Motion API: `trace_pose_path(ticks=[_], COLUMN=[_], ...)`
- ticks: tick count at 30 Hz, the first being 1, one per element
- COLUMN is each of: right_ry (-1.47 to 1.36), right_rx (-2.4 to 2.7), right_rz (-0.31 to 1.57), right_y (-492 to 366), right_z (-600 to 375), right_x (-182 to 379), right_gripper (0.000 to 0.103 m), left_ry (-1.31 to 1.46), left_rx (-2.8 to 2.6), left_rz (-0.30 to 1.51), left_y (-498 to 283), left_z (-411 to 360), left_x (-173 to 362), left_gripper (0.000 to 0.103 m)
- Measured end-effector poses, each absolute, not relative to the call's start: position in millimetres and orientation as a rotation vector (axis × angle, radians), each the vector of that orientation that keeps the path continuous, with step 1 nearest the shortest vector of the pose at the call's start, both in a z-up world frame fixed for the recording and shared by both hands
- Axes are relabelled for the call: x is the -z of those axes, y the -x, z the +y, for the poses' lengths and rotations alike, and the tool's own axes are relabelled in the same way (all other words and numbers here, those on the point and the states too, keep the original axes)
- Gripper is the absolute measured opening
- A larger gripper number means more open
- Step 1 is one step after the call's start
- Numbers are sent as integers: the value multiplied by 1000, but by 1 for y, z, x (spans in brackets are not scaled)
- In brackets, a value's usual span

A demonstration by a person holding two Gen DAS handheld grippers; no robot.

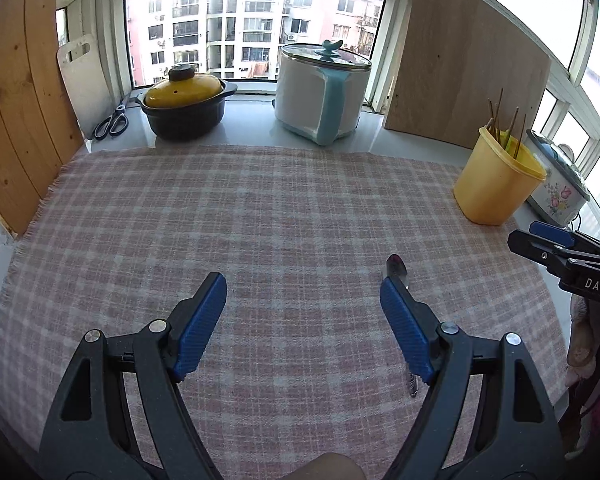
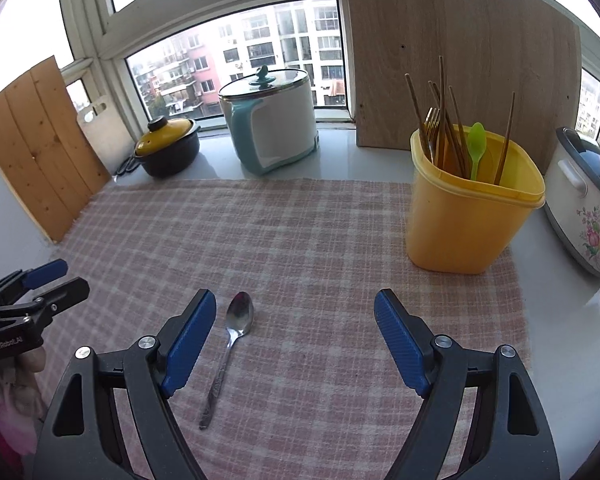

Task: Organize utensils
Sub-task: 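Move the right tool down to the metal spoon on the cloth, then close the right tool on the metal spoon and lift it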

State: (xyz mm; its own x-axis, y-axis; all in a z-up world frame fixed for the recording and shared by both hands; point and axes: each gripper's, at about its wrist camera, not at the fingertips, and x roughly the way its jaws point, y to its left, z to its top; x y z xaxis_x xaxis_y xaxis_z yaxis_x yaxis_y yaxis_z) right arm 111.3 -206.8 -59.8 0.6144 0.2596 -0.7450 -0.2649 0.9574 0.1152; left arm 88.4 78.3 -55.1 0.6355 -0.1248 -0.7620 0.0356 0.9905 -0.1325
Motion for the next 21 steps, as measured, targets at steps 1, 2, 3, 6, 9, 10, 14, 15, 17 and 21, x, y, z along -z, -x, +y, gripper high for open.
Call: trace_pose_path(ticks=[1,2,3,6,9,10,14,15,17,21], right_ry=[15,21,26,33,50,62,84,81,86,114], right_rx=[-312,-320,-329,-381,-421,-436,-487,-493,-502,-516], right_rz=[874,893,910,966,1010,1024,1083,1094,1110,1146], right_y=[-113,-115,-117,-126,-135,-138,-153,-157,-163,-172], right_z=[-202,-198,-194,-184,-175,-171,-164,-163,-160,-153], right_x=[65,70,75,91,106,111,128,131,137,148], right_gripper=[81,81,81,81,78,75,60,59,59,48], left_ry=[114,119,124,142,169,177,194,200,210,233], left_rx=[79,69,62,46,31,26,4,2,-4,-8], left_rz=[890,900,911,944,958,960,970,974,979,990], left_y=[-86,-83,-80,-72,-65,-62,-54,-52,-50,-49], left_z=[84,89,93,103,110,113,118,119,121,121], left_x=[60,65,69,81,87,88,93,95,97,101], left_gripper=[82,82,82,82,82,82,82,82,82,82])
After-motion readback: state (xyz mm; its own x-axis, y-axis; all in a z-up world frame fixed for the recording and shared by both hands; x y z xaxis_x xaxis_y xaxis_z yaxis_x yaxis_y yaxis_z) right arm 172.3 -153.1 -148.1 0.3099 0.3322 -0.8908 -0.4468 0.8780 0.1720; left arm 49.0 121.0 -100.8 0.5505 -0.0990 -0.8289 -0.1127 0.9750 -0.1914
